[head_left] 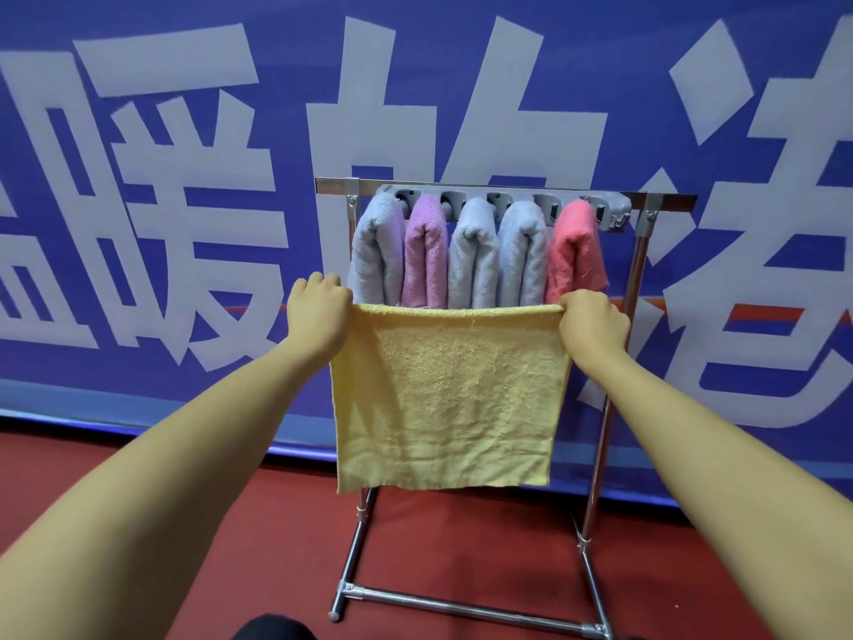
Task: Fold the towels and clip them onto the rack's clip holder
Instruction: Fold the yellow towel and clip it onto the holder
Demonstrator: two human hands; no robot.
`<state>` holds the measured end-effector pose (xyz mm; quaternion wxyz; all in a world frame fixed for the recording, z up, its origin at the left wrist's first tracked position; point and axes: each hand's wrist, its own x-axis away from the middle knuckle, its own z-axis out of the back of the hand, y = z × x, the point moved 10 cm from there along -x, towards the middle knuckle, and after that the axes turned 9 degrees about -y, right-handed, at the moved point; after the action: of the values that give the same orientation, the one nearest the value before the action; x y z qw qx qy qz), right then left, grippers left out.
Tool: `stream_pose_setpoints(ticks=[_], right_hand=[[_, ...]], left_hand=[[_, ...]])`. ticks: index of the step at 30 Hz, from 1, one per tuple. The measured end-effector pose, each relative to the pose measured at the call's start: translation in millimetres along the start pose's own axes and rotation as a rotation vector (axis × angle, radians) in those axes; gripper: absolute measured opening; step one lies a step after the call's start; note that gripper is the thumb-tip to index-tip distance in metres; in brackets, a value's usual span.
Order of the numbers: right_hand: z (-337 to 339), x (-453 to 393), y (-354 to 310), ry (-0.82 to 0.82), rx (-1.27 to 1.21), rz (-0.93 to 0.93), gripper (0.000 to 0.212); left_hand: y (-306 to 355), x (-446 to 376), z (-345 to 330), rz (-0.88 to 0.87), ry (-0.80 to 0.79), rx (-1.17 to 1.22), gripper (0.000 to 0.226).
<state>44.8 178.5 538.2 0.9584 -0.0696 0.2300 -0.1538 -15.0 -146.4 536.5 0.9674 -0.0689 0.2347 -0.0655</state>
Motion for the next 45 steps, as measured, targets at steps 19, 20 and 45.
stream_pose_setpoints(ticks=[19, 20, 45], right_hand=[[-11, 20, -45, 0.072, -0.233, 0.282, 0.030], [-12, 22, -53, 0.060, -0.228, 0.308, 0.029], [-18, 34, -80, -0.210, -0.987, 0.386, 0.024]], left_hand=[[34, 5, 12, -0.036, 0.034, 0.686, 0.025], [41, 4, 11, -0.055, 0.032, 0.705, 0.021], [126, 31, 35, -0.488, -0.147, 1.073, 0.020]])
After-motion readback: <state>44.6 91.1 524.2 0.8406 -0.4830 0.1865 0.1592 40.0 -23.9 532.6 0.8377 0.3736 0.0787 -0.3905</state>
